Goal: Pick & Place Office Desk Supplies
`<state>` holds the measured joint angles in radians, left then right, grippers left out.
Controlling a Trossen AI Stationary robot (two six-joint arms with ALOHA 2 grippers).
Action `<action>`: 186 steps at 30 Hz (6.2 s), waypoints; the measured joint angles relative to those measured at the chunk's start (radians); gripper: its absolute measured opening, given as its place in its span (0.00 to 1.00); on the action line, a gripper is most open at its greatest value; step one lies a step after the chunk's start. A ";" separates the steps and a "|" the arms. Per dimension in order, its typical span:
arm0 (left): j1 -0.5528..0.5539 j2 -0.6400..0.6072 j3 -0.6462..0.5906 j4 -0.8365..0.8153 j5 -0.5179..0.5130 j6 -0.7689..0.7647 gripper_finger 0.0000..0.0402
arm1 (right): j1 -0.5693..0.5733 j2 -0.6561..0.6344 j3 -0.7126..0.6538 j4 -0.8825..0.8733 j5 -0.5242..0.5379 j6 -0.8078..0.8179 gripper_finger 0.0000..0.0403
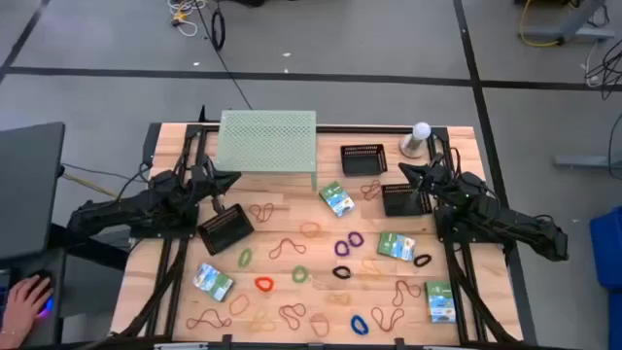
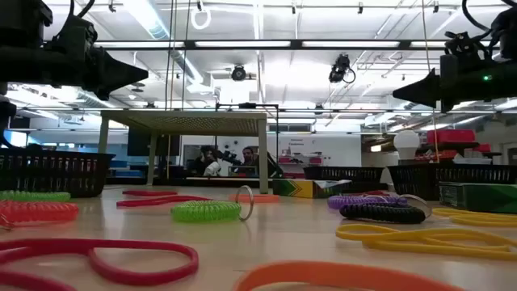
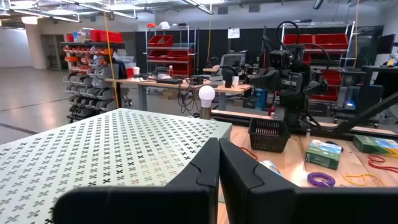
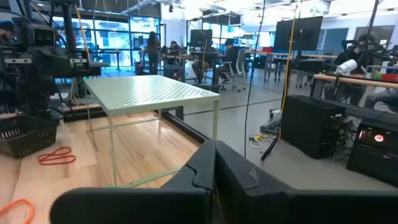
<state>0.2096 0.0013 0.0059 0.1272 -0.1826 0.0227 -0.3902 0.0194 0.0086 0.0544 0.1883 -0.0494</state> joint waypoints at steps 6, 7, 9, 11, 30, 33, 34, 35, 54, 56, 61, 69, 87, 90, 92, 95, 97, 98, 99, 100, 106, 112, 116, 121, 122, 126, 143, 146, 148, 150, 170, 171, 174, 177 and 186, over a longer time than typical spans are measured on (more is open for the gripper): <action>0.000 0.000 0.000 0.000 0.000 0.000 0.02 | 0.000 0.000 0.000 0.000 0.000 0.000 0.03; 0.000 0.000 0.000 0.000 0.000 0.000 0.02 | 0.000 0.000 0.000 0.000 0.000 0.000 0.03; 0.000 0.000 0.000 0.000 0.000 0.000 0.02 | 0.000 0.000 0.000 0.000 0.000 0.000 0.03; 0.000 0.000 0.000 0.000 0.000 0.000 0.02 | 0.000 0.000 0.000 0.000 0.000 0.000 0.03; 0.000 0.000 0.000 0.000 0.000 0.000 0.02 | 0.000 0.000 0.000 0.000 0.000 0.000 0.03; 0.000 0.000 0.000 0.000 0.000 0.000 0.02 | 0.000 0.000 0.000 0.000 0.000 0.000 0.03; 0.000 0.000 0.000 0.000 0.000 0.000 0.02 | 0.000 0.000 0.000 0.000 0.000 0.000 0.03; 0.000 0.000 0.000 0.000 0.000 0.000 0.02 | 0.000 0.000 0.000 0.000 0.000 0.000 0.03; 0.000 0.000 0.000 0.024 0.025 0.027 0.02 | 0.000 0.000 0.000 0.000 0.000 -0.067 0.03; 0.000 0.000 0.000 0.040 0.034 0.026 0.02 | 0.000 0.000 0.000 0.000 0.000 -0.075 0.03; 0.000 0.000 0.000 0.053 0.034 -0.093 0.02 | 0.000 0.000 0.000 0.001 0.000 -0.072 0.03; 0.000 0.002 0.000 0.057 0.027 -0.083 0.02 | 0.000 0.000 0.000 0.066 0.000 -0.076 0.03; 0.000 0.080 0.000 0.049 -0.002 -0.067 0.02 | 0.046 0.036 0.004 0.226 0.023 0.150 0.01; 0.000 0.089 0.000 0.049 -0.002 -0.067 0.02 | 0.090 0.106 0.045 0.132 0.108 0.163 0.01; 0.000 0.093 0.000 0.050 -0.004 -0.067 0.02 | 0.124 0.171 0.088 0.061 0.177 0.184 0.01; 0.000 0.098 0.000 0.049 -0.004 -0.067 0.02 | 0.174 0.295 0.151 -0.039 0.254 0.233 0.01; 0.000 0.097 0.000 0.050 -0.004 -0.067 0.02 | 0.205 0.388 0.192 -0.072 0.291 0.271 0.01; 0.000 0.097 0.000 0.049 -0.004 -0.067 0.02 | 0.218 0.433 0.211 -0.086 0.305 0.291 0.01; 0.000 0.097 0.000 0.049 -0.004 -0.067 0.02 | 0.230 0.481 0.231 -0.098 0.315 0.308 0.01; 0.000 0.097 0.000 0.050 -0.004 -0.067 0.02 | 0.241 0.527 0.251 -0.108 0.322 0.327 0.02; 0.000 0.097 0.000 0.059 0.020 -0.075 0.02 | 0.265 0.766 0.387 -0.216 0.384 0.507 0.04; 0.000 0.097 0.000 0.072 0.052 -0.075 0.02 | 0.231 0.916 0.450 -0.259 0.443 0.705 0.10; 0.000 0.097 0.000 0.072 0.052 -0.075 0.02 | 0.168 1.004 0.450 -0.277 0.447 0.808 0.18; 0.000 0.097 0.000 0.071 0.052 -0.075 0.02 | 0.085 1.102 0.450 -0.273 0.431 0.823 0.27; 0.000 0.097 0.000 0.071 0.052 -0.075 0.02 | 0.071 1.117 0.450 -0.262 0.421 0.824 0.29; 0.000 0.097 0.000 0.071 0.052 -0.075 0.02 | 0.019 1.165 0.450 -0.232 0.403 0.824 0.33; 0.000 0.097 0.000 0.071 0.053 -0.076 0.02 | -0.081 1.226 0.449 -0.173 0.309 0.796 0.35; 0.000 0.097 0.000 0.071 0.053 -0.076 0.02 | -0.090 1.226 0.449 -0.173 0.308 0.793 0.36; 0.000 0.097 0.000 0.071 0.053 -0.076 0.02 | -0.095 1.226 0.449 -0.174 0.306 0.793 0.39; 0.000 0.097 0.000 0.071 0.053 -0.079 0.02 | -0.100 1.226 0.449 -0.173 0.297 0.793 0.43; 0.000 0.098 0.000 0.071 0.053 -0.105 0.02 | -0.102 1.225 0.449 -0.150 0.282 0.785 0.50; 0.000 0.098 0.000 0.071 0.053 -0.105 0.02 | -0.102 1.225 0.449 -0.149 0.282 0.785 0.50; 0.000 0.098 0.000 0.071 0.053 -0.105 0.02 | -0.102 1.225 0.449 -0.131 0.279 0.785 0.50; 0.000 0.097 0.000 0.071 0.053 -0.105 0.02 | -0.102 1.225 0.449 -0.109 0.272 0.783 0.50; 0.000 0.098 0.000 0.071 0.052 -0.105 0.02 | -0.127 1.225 0.449 -0.110 0.266 0.770 0.50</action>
<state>0.2092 0.0990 0.0060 0.1982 -0.1303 -0.0823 -0.5171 1.2447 0.4572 -0.0559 0.4545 0.7208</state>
